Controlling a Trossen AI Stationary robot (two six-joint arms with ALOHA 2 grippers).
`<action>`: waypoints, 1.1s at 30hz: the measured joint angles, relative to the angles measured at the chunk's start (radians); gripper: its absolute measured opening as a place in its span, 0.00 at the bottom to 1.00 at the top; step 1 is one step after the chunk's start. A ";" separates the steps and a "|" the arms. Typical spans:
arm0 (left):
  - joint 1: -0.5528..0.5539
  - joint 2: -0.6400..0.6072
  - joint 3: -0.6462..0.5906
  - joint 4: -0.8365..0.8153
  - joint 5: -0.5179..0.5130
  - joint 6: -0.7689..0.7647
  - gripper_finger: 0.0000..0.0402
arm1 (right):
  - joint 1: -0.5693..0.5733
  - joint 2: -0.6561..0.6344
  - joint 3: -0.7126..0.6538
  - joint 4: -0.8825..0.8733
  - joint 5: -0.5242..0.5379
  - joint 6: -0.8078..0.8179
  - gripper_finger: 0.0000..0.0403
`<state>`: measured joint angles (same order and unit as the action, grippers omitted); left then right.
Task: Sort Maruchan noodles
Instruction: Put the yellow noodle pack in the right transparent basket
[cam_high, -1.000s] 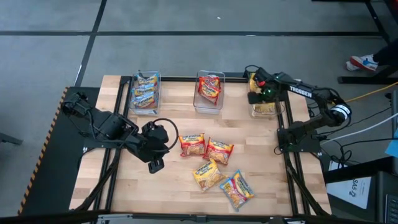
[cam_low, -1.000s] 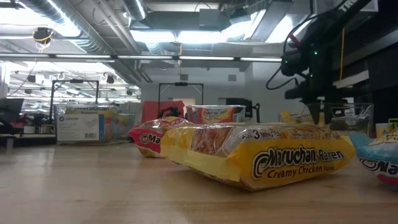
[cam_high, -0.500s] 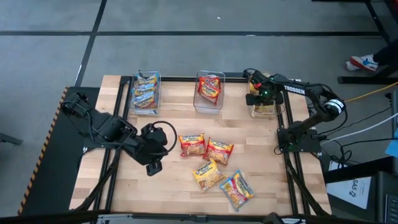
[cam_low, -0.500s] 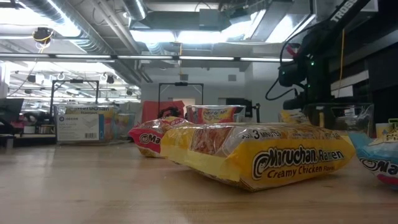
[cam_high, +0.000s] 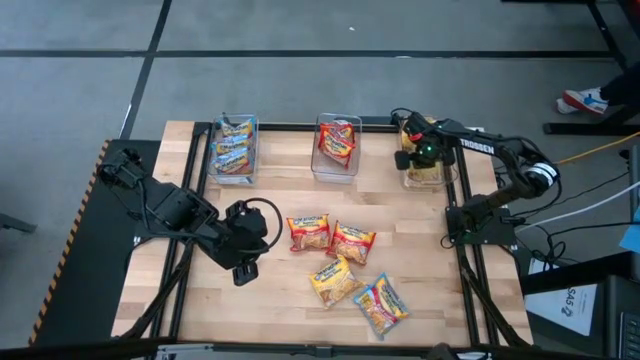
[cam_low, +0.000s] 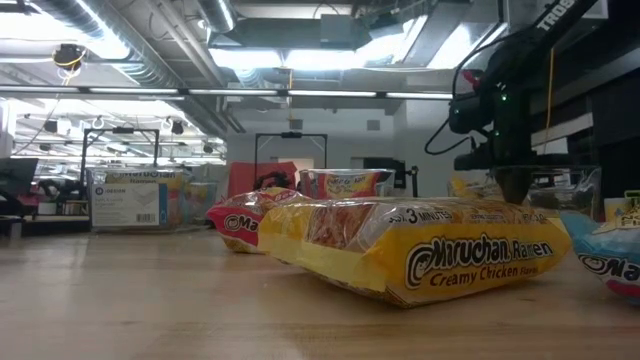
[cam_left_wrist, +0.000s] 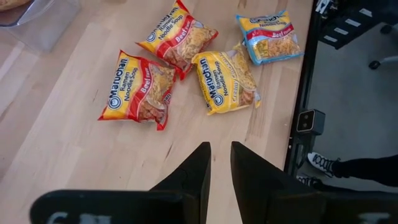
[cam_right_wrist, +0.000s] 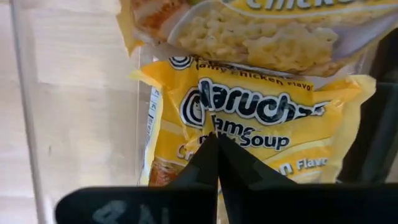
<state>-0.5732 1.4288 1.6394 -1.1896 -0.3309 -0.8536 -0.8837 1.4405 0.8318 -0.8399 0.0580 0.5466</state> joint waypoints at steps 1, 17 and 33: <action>0.000 0.000 0.000 0.000 0.000 0.000 0.14 | 0.000 -0.006 0.000 -0.005 0.002 -0.003 0.01; 0.000 0.000 0.000 0.000 -0.017 0.000 0.14 | 0.001 -0.286 0.000 -0.061 0.090 0.001 0.00; 0.001 0.000 0.000 -0.003 -0.025 0.000 0.14 | 0.000 -0.351 0.000 0.064 0.402 0.064 0.00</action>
<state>-0.5724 1.4288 1.6394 -1.1923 -0.3557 -0.8537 -0.8837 1.0896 0.8318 -0.7755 0.4598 0.6102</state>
